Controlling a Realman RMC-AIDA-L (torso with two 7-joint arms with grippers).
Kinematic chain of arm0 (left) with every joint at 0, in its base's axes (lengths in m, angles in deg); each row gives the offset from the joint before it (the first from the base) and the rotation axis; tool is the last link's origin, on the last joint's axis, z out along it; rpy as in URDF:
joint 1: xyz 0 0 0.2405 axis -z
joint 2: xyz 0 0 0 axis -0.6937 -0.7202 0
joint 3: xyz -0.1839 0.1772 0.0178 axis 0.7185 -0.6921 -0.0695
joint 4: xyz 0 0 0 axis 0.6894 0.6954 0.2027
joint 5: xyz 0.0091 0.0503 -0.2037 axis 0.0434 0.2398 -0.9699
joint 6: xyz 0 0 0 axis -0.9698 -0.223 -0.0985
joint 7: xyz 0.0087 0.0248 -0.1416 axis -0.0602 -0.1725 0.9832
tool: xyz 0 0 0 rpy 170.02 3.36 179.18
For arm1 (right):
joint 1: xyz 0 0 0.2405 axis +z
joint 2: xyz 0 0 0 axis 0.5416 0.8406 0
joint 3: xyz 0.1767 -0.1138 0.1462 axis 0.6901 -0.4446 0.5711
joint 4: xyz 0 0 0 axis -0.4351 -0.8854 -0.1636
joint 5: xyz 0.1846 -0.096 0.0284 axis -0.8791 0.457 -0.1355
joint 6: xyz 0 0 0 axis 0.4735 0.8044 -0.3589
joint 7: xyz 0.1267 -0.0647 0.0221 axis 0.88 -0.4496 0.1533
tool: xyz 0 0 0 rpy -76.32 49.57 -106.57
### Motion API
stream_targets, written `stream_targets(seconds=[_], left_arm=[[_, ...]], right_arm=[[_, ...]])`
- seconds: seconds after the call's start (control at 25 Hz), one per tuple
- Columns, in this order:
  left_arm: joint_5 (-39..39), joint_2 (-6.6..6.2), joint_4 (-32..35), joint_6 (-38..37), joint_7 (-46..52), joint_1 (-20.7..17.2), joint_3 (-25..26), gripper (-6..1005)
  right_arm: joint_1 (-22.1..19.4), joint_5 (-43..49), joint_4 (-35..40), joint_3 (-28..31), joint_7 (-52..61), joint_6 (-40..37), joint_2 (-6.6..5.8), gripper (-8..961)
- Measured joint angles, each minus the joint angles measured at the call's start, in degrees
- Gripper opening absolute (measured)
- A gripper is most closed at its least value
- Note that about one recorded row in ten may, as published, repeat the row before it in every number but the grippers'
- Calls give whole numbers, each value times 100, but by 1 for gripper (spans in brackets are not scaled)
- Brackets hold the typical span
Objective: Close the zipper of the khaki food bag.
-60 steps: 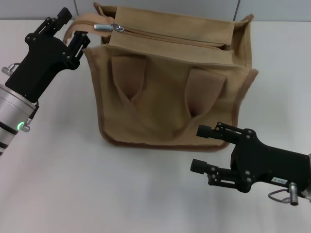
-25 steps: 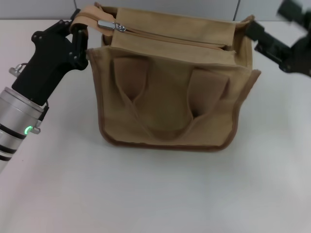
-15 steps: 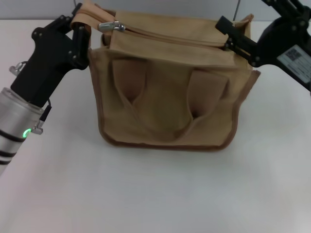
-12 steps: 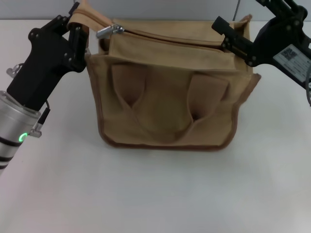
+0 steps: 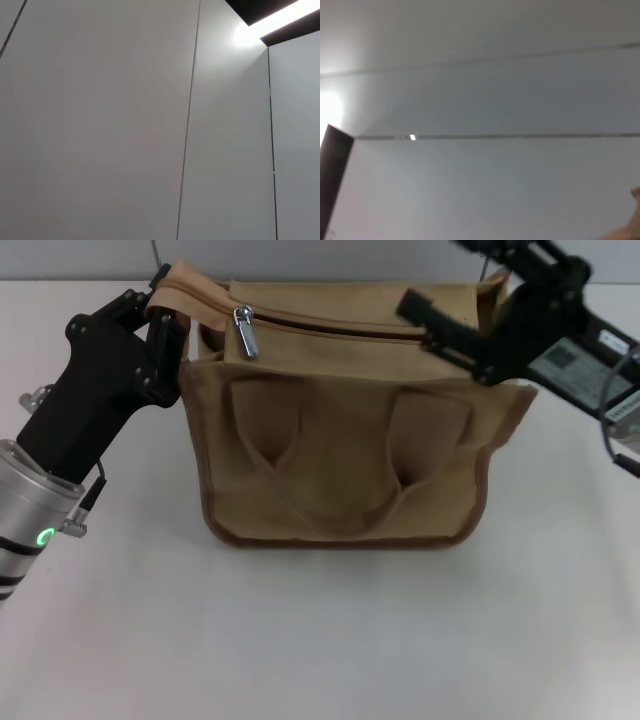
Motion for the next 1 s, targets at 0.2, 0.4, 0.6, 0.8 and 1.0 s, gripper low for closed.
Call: stream_targets(seconds=[0.2, 0.4, 0.6, 0.8, 1.0], left_arm=[[-5, -6, 12, 33, 69, 129, 33, 23], [7, -3, 217, 72, 451, 231, 23, 23], [8, 4, 231, 97, 508, 274, 4, 23], [8, 8, 230, 101, 531, 299, 10, 23], [7, 0, 241, 110, 656, 350, 32, 23]], right_arm=[[93, -12, 470, -498, -104, -77, -1, 746], [154, 0, 694, -516, -156, -28, -23, 746], [367, 1, 712, -635, -156, 248, -27, 746], [537, 1, 712, -875, -229, 595, -16, 745], [627, 1, 700, -981, -448, 643, -6, 745]])
